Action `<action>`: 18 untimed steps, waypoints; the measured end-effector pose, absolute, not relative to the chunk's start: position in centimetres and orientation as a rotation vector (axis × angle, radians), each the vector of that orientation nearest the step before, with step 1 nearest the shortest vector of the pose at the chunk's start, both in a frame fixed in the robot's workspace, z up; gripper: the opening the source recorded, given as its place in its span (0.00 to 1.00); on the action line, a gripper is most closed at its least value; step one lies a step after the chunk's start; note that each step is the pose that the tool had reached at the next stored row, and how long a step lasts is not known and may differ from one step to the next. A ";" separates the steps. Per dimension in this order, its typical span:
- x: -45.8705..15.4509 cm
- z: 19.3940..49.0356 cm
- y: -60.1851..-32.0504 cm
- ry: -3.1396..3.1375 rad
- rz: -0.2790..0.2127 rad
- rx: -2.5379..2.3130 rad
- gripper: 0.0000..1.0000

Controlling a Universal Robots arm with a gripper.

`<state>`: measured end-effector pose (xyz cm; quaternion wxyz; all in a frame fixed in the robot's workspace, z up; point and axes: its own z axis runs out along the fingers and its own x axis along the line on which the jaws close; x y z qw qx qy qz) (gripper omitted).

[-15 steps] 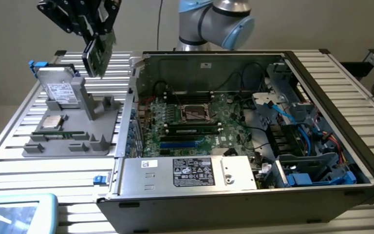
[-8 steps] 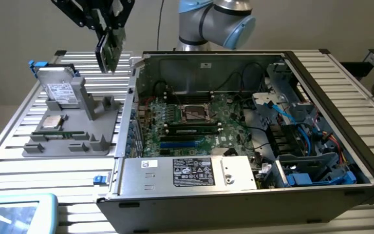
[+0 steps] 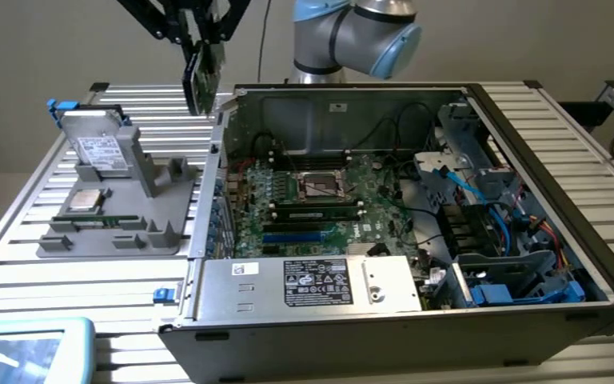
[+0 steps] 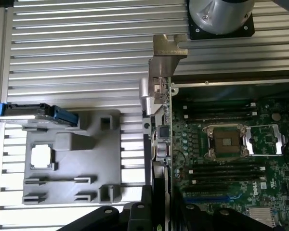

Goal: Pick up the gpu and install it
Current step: 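Pick up the gpu and move the gpu toward the slot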

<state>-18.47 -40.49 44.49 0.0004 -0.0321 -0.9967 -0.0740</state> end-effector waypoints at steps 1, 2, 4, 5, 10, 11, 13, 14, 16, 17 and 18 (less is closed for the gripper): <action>-18.0 44.5 -40.5 -3.130 -0.232 -0.101 0.27; -17.5 44.5 -40.6 -3.130 -0.232 -0.101 0.27; -16.6 44.5 -40.7 -3.130 -0.232 -0.101 0.27; -16.2 44.5 -40.7 -3.129 -0.232 -0.101 0.27; -13.9 44.5 -40.9 -3.128 -0.232 -0.101 0.27; -13.4 44.5 -40.9 -3.128 -0.232 -0.101 0.27; -12.5 44.5 -41.0 -3.126 -0.232 -0.101 0.27; -12.1 44.5 -41.1 -3.125 -0.232 -0.101 0.27; -11.2 44.5 -41.2 -3.123 -0.231 -0.102 0.27; -10.7 44.5 -41.3 -3.121 -0.231 -0.101 0.27; -10.3 44.5 -41.3 -3.120 -0.231 -0.102 0.27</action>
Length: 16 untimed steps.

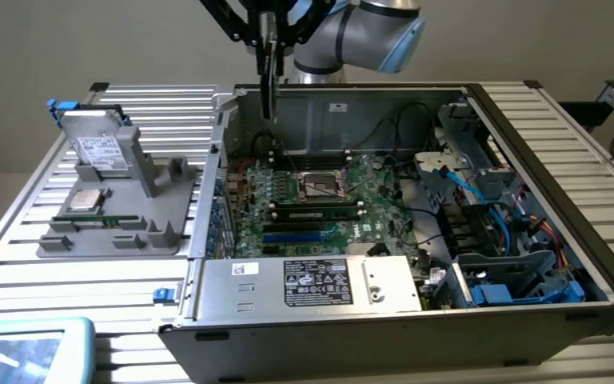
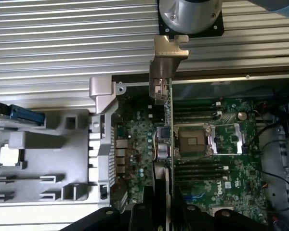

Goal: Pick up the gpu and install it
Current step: 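Pick up the gpu and move the gpu toward the slot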

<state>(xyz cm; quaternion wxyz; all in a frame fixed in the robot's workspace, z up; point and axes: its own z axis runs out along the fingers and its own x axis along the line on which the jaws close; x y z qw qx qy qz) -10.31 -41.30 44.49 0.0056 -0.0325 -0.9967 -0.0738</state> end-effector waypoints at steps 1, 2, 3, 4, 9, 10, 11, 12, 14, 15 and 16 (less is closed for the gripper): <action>-9.9 44.5 -41.4 -3.119 -0.231 -0.102 0.27; -9.5 44.5 -41.4 -3.117 -0.231 -0.102 0.27; -9.0 44.5 -41.4 -3.116 -0.231 -0.102 0.27; -8.5 44.5 -41.5 -3.115 -0.231 -0.102 0.27; -6.3 44.4 -41.9 -3.112 -0.230 -0.102 0.27; -5.9 44.3 -42.0 -3.112 -0.230 -0.102 0.27; -5.6 44.2 -42.2 -3.112 -0.230 -0.102 0.27; -5.4 44.2 -42.4 -3.112 -0.230 -0.102 0.27; -5.1 44.0 -42.9 -3.112 -0.230 -0.102 0.27; -4.9 44.0 -43.1 -3.112 -0.230 -0.102 0.27; -4.6 43.9 -43.3 -3.112 -0.230 -0.102 0.27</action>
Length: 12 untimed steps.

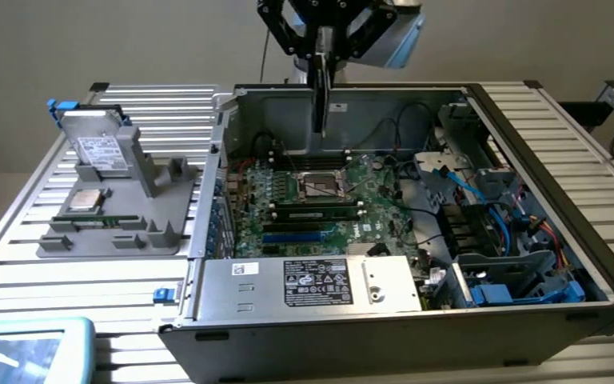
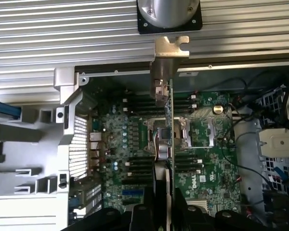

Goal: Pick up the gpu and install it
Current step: 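Pick up the gpu and move the gpu toward the slot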

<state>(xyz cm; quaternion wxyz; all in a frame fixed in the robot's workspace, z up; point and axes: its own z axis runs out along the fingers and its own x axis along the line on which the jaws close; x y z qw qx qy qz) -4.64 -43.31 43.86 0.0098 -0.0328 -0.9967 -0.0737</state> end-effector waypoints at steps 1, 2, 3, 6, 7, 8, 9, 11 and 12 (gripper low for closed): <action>-4.3 43.8 -43.5 -3.112 -0.230 -0.102 0.27; -3.9 43.6 -43.6 -3.112 -0.231 -0.102 0.27; -3.5 43.5 -43.6 -3.112 -0.230 -0.102 0.27; -2.3 43.2 -43.7 -3.111 -0.230 -0.102 0.27; -1.9 43.0 -43.7 -3.111 -0.230 -0.102 0.27; -1.5 42.9 -43.7 -3.111 -0.230 -0.102 0.27; -1.2 42.8 -43.8 -3.111 -0.230 -0.102 0.27; -1.0 42.5 -43.8 -3.111 -0.230 -0.102 0.27; -1.0 42.5 -43.8 -3.111 -0.230 -0.102 0.27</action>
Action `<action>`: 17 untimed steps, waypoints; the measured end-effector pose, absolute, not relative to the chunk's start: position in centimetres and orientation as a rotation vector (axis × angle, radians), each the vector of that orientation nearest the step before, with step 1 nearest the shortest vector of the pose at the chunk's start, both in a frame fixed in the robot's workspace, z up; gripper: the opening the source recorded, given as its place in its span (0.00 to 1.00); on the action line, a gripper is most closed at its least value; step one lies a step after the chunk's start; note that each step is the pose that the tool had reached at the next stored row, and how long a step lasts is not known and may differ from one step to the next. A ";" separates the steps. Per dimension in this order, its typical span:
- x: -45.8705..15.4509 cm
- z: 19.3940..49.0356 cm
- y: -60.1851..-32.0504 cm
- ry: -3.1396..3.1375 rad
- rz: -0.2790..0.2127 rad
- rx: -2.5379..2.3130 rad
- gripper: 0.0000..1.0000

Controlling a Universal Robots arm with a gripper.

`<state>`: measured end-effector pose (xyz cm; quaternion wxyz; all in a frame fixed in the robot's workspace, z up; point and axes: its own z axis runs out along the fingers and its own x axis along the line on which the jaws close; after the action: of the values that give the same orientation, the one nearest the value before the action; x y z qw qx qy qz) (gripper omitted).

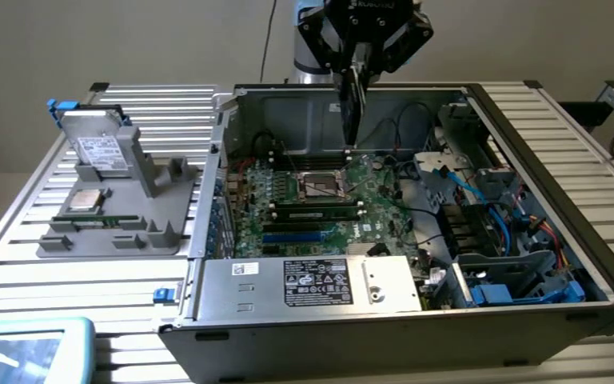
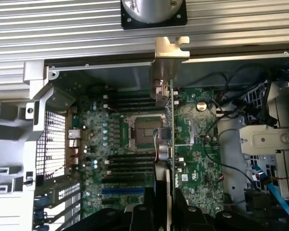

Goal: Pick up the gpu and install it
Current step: 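Pick up the gpu and move the gpu toward the slot, then insert the gpu into the slot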

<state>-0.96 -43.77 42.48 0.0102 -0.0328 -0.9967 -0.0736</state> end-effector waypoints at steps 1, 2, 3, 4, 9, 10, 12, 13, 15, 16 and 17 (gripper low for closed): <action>-1.0 42.5 -43.8 -3.111 -0.230 -0.103 0.27; -1.0 42.5 -43.8 -3.111 -0.230 -0.102 0.27; -1.0 42.5 -43.8 -3.111 -0.230 -0.103 0.27; -1.0 42.5 -43.8 -3.111 -0.230 -0.103 0.27; -0.9 42.4 -43.8 -3.111 -0.230 -0.102 0.27; -0.8 42.4 -43.8 -3.110 -0.230 -0.102 0.27; -0.6 42.4 -43.7 -3.108 -0.230 -0.102 0.27; -0.4 42.3 -43.7 -3.107 -0.230 -0.102 0.27; -0.3 42.3 -43.7 -3.106 -0.232 -0.100 0.27; -0.3 42.3 -43.7 -3.106 -0.232 -0.100 0.27; -0.3 42.3 -43.7 -3.106 -0.232 -0.100 0.27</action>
<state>-0.34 -43.65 42.26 0.0127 -0.0320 -0.9966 -0.0746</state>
